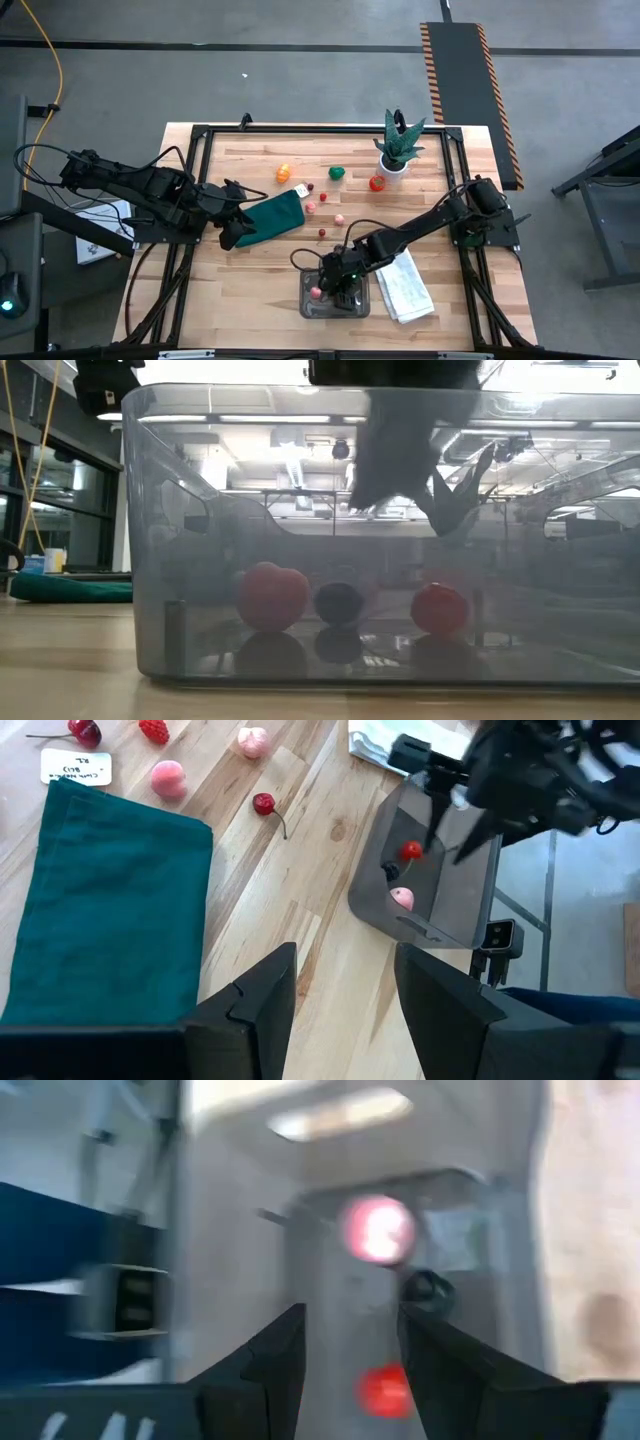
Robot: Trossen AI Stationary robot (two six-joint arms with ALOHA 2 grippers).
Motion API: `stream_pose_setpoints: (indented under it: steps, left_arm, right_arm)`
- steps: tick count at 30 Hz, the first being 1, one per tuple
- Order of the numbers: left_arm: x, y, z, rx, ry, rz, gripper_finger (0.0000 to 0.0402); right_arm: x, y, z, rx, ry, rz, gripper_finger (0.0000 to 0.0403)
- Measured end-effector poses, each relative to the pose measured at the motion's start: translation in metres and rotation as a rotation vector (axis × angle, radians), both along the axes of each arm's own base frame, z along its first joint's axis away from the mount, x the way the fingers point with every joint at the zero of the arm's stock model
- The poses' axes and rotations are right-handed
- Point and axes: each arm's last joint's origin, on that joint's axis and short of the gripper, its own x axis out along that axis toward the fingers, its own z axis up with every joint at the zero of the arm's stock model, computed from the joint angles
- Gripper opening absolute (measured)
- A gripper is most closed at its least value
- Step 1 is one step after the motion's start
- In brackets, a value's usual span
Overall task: Pick and placing Produce into tupperware
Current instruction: Put the green bell pepper into the black bin
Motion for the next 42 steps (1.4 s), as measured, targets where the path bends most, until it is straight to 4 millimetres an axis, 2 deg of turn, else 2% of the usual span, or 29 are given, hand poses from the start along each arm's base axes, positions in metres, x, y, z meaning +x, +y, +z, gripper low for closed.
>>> stream_pose_setpoints:
  steps: [6,14,22,26,29,32,35,39,42]
  left_arm:
    - [0.0,0.0,0.0,0.017,-0.001,-0.017,0.0159]
    - [0.0,-0.001,0.0,0.004,0.002,-0.04,0.0159]
    - [-0.002,-0.001,-0.001,0.016,0.02,-0.068,0.0159]
    - [-0.002,-0.001,-0.002,0.02,0.031,-0.071,0.0159]
    - [-0.002,-0.001,-0.002,0.02,0.031,-0.071,0.0159]
    - [-0.002,-0.001,-0.002,0.02,0.031,-0.071,0.0159]
    - [-0.002,-0.001,-0.002,0.02,0.031,-0.07,0.0159]
    - [-0.002,-0.001,-0.002,0.02,0.031,-0.07,0.0159]
    - [-0.002,-0.001,-0.002,0.025,0.033,-0.065,0.0159]
  right_arm:
    - [0.015,-0.01,0.033,0.128,-0.011,0.033,0.0147]
    - [0.024,-0.025,0.09,0.078,-0.046,0.083,0.0143]
    - [0.023,-0.041,0.147,-0.034,-0.123,0.027,0.0137]
    - [0.021,-0.045,0.16,-0.089,-0.146,0.008,0.0137]
    - [0.02,-0.047,0.163,-0.102,-0.142,0.001,0.0137]
    - [0.015,-0.051,0.165,-0.16,-0.121,-0.033,0.0137]
    - [0.004,-0.06,0.177,-0.257,-0.133,-0.11,0.0137]
    - [-0.015,-0.079,0.198,-0.339,-0.155,-0.22,0.0137]
    - [-0.029,-0.098,0.207,-0.369,-0.111,-0.355,0.0137]
